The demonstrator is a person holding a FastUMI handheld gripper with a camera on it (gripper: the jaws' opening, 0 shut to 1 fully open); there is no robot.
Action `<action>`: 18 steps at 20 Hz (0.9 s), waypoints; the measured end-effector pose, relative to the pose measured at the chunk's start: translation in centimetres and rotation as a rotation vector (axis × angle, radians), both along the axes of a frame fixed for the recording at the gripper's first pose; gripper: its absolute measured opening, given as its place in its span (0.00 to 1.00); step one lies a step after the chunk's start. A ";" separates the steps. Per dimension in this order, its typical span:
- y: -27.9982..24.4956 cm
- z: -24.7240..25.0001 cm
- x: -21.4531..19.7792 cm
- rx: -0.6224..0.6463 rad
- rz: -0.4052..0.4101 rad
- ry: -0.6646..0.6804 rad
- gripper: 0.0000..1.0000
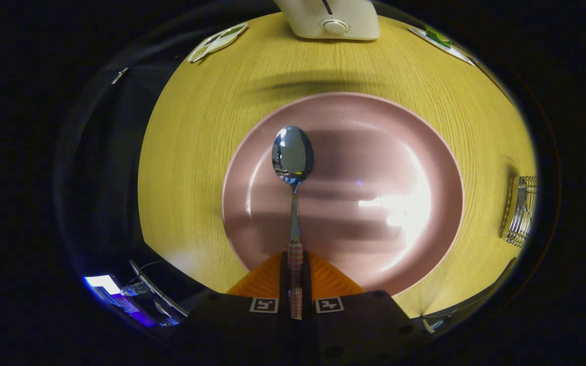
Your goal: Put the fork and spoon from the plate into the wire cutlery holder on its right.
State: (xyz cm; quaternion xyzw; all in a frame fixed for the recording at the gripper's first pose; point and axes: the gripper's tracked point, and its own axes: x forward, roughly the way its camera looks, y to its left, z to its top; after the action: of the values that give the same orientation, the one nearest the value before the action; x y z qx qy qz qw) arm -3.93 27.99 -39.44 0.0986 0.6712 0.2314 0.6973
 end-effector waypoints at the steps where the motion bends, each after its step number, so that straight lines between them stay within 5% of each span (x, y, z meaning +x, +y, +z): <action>1: -0.1 0.6 0.1 0.020 0.000 0.000 0.12; 8: -4.8 7.0 -0.3 0.134 0.047 -0.013 0.12; 18: -20.9 13.2 0.6 0.105 0.105 -0.001 0.12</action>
State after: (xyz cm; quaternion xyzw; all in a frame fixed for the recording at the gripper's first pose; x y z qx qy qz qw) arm -3.35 7.10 -26.20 0.0996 0.6618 0.3025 0.6786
